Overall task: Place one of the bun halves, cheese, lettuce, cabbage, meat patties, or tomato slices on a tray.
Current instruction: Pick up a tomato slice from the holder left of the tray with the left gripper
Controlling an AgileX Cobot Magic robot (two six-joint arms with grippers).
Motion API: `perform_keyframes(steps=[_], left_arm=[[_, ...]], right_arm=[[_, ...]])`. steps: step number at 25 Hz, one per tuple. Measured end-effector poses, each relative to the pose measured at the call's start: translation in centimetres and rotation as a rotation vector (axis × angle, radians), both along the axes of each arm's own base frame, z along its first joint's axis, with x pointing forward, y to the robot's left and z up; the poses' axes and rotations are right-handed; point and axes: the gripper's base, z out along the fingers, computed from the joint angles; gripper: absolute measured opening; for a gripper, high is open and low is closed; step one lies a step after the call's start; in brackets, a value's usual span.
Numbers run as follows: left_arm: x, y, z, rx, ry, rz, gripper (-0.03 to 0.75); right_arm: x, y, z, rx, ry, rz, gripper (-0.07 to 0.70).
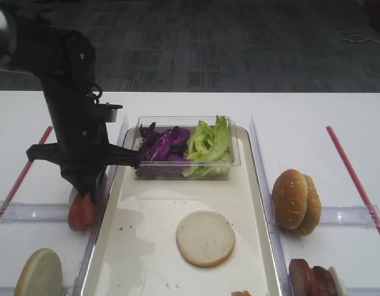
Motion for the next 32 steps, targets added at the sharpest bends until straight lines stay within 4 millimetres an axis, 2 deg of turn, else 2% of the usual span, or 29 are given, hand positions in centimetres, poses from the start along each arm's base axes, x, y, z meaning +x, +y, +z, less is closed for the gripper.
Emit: perform_keyframes(steps=[12, 20, 28, 32], left_arm=[[-0.3, 0.1, 0.4, 0.012, 0.029, -0.002, 0.025], [0.2, 0.1, 3.1, -0.005, -0.046, -0.005, 0.025], [0.2, 0.1, 4.2, -0.013, -0.077, -0.006, 0.025], [-0.2, 0.0, 5.5, -0.026, -0.11, -0.011, 0.025]], right_arm=[[0.0, 0.0, 0.0, 0.0, 0.0, 0.0, 0.453], [0.0, 0.0, 0.0, 0.0, 0.0, 0.0, 0.453], [0.0, 0.0, 0.0, 0.006, 0.0, -0.004, 0.453], [0.0, 0.0, 0.0, 0.0, 0.0, 0.0, 0.453]])
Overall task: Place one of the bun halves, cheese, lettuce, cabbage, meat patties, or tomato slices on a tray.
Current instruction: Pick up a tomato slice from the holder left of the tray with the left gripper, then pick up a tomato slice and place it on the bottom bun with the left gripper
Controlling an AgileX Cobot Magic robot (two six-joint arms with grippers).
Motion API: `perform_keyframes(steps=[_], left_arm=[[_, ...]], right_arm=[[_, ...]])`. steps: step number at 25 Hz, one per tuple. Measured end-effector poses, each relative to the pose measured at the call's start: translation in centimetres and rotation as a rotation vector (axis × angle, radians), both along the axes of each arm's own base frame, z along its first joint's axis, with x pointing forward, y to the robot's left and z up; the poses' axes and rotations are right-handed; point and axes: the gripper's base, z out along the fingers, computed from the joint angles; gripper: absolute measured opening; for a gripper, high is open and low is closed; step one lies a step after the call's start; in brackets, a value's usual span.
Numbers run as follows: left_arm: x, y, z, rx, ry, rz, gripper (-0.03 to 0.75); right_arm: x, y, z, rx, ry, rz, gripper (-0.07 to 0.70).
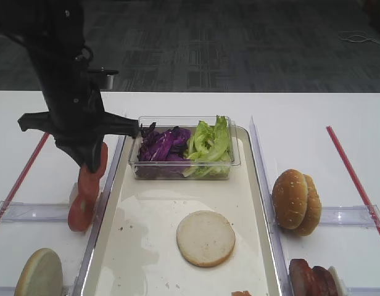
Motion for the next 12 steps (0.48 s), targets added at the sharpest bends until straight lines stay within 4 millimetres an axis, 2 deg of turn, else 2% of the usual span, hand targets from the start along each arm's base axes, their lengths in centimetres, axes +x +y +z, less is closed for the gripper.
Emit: perform_keyframes(steps=[8, 12], left_arm=[[-2.4, -1.2, 3.9, -0.04, -0.094, -0.057, 0.025], [-3.9, -1.7, 4.4, -0.046, -0.095, -0.08, 0.024]], right_arm=[[0.0, 0.0, 0.0, 0.006, 0.0, -0.004, 0.453], [0.0, 0.0, 0.0, 0.006, 0.0, -0.004, 0.453]])
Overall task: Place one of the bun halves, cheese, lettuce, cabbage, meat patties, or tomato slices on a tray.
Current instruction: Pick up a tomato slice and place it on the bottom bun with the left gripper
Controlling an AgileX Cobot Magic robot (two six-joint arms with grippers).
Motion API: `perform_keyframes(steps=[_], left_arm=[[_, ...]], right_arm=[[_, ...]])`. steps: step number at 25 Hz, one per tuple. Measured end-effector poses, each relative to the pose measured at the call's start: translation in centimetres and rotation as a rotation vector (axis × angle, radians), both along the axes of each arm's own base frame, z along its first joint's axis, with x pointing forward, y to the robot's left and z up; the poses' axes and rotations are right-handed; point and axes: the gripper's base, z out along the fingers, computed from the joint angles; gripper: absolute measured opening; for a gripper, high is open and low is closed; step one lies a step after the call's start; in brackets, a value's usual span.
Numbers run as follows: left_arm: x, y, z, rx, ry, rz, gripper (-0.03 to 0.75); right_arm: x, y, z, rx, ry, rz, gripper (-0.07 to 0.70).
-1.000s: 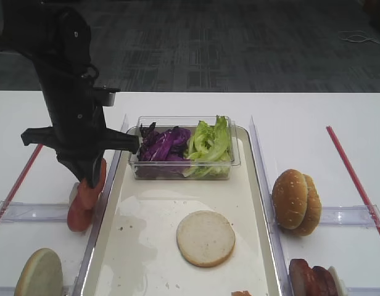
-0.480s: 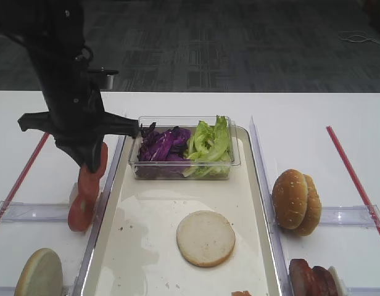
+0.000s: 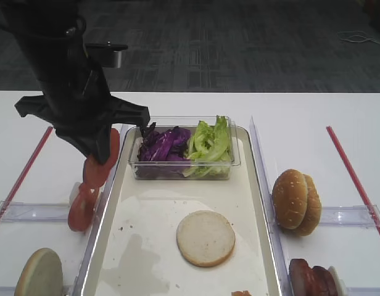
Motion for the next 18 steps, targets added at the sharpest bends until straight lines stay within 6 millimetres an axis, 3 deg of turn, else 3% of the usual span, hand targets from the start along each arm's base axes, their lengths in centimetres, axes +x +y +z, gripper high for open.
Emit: perform_keyframes(steps=[8, 13, 18], left_arm=[[-2.7, -0.2, -1.2, -0.062, 0.099, -0.054, 0.023], [-4.4, -1.2, -2.8, -0.205, 0.208, -0.13, 0.023], [-5.1, -2.0, -4.5, -0.331, 0.205, -0.192, 0.023]], right_arm=[[0.0, 0.0, 0.0, 0.0, 0.0, 0.0, 0.453], [0.0, 0.0, 0.0, -0.006, 0.0, 0.004, 0.453], [0.0, 0.0, 0.0, -0.005, 0.0, 0.004, 0.453]])
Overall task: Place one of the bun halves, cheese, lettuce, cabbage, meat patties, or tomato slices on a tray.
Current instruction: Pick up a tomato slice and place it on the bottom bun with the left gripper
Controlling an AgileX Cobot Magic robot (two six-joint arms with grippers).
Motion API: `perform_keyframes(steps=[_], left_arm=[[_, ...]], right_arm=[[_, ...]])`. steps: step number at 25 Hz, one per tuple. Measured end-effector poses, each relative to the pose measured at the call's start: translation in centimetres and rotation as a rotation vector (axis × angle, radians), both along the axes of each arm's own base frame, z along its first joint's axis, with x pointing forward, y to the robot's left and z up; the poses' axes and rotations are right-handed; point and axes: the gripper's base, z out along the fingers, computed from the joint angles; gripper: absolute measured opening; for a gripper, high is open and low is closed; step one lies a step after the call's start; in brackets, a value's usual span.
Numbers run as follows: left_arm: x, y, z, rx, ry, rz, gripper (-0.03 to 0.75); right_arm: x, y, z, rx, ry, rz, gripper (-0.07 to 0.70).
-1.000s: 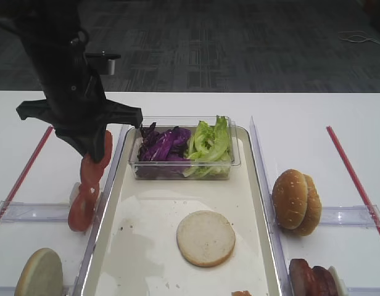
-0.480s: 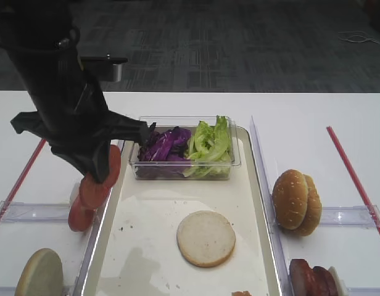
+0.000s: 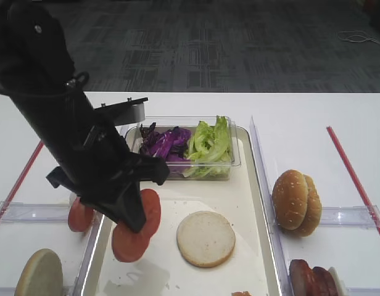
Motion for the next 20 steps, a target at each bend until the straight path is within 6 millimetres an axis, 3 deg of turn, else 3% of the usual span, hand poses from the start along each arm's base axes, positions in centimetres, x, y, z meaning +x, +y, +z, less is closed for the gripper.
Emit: perform_keyframes(steps=[10, 20], left_arm=[[-0.2, -1.2, -2.4, -0.231, -0.082, 0.07, 0.023], [1.6, -3.5, -6.3, -0.421, -0.035, 0.116, 0.023]], right_arm=[[0.0, 0.0, 0.0, 0.006, 0.0, -0.004, 0.453], [0.0, 0.0, 0.0, 0.006, 0.0, -0.004, 0.453]])
